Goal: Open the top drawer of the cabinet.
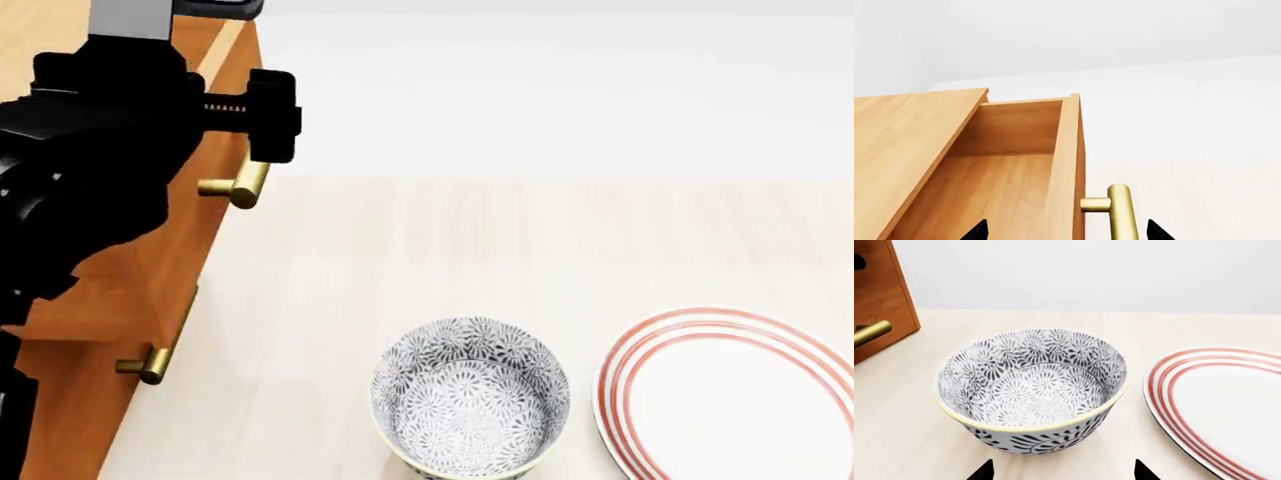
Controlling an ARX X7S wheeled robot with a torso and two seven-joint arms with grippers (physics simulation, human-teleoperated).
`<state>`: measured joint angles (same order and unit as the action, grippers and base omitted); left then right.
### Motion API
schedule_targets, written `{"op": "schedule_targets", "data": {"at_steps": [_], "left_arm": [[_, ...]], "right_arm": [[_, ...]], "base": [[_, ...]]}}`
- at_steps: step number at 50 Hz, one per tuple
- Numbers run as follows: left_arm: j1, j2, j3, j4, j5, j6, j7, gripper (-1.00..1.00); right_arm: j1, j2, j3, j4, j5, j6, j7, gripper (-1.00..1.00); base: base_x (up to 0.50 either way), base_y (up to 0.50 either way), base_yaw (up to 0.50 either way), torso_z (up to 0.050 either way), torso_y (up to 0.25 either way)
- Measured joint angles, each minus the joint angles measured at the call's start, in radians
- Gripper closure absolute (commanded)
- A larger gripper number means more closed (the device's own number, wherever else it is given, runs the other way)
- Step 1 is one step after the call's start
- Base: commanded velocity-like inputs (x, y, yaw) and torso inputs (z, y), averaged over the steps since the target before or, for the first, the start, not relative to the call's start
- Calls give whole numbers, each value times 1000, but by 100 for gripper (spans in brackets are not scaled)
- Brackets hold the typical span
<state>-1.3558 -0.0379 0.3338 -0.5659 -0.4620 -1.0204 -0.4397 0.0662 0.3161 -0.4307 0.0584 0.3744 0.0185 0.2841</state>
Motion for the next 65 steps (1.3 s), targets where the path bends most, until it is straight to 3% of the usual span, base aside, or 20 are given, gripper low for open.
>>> {"op": "schedule_targets", "data": {"at_steps": [22,34,65], "left_arm": [[-128,4,-106,-171,-188,-121,-79,-100],[-207,2,-183,-310,-279,-89,-131,-100],[-260,-1,-230,-522,-378,3,-185,-100]], "right_arm": [[0,4,-9,-1,-4,-5,5,-100],[1,6,-15,2,-5,-7,6,-100],[3,11,-24,2,2,-6,9,-100]], "base": [[0,0,0,0,0],[0,0,0,0,0],[0,0,0,0,0]]}}
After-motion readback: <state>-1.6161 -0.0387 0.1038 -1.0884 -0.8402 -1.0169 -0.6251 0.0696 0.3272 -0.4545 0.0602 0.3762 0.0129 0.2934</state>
